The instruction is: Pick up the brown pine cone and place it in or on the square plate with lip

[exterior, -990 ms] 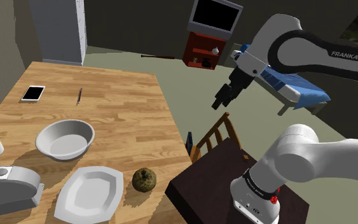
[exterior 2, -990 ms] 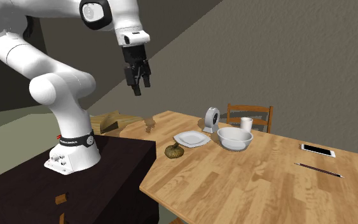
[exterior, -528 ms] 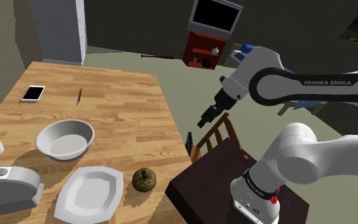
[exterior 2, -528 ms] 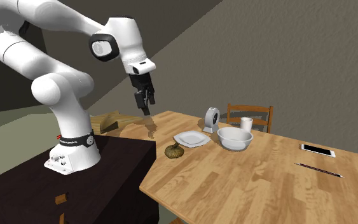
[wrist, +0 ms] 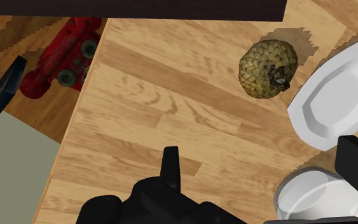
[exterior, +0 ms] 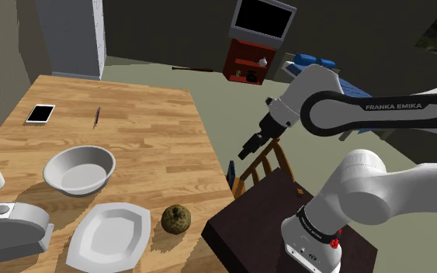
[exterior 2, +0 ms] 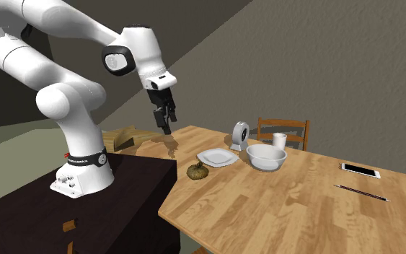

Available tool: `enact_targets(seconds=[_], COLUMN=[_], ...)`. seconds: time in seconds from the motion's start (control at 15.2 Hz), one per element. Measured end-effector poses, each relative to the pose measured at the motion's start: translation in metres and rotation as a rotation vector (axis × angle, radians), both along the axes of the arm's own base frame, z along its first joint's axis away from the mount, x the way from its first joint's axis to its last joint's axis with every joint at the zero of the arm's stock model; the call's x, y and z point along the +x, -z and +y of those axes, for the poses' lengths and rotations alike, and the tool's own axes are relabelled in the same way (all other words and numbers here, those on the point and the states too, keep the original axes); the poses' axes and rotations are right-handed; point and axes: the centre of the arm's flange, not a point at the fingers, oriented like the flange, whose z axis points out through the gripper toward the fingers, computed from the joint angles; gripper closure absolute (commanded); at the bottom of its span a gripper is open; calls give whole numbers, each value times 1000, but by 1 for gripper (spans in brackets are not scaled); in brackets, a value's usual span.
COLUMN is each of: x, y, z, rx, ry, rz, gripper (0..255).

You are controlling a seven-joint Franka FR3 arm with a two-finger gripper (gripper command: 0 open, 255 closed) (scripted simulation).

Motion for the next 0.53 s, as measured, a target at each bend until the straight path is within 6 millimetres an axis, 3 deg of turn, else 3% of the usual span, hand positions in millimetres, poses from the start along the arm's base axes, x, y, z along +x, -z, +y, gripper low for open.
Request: enact_targets(seconds=[0.13,0.53], x=[2,33], y=[3,39], z=[5,74], rx=[-8,-104], ry=[-4,-53], rz=[3,35], gripper=[0,0])
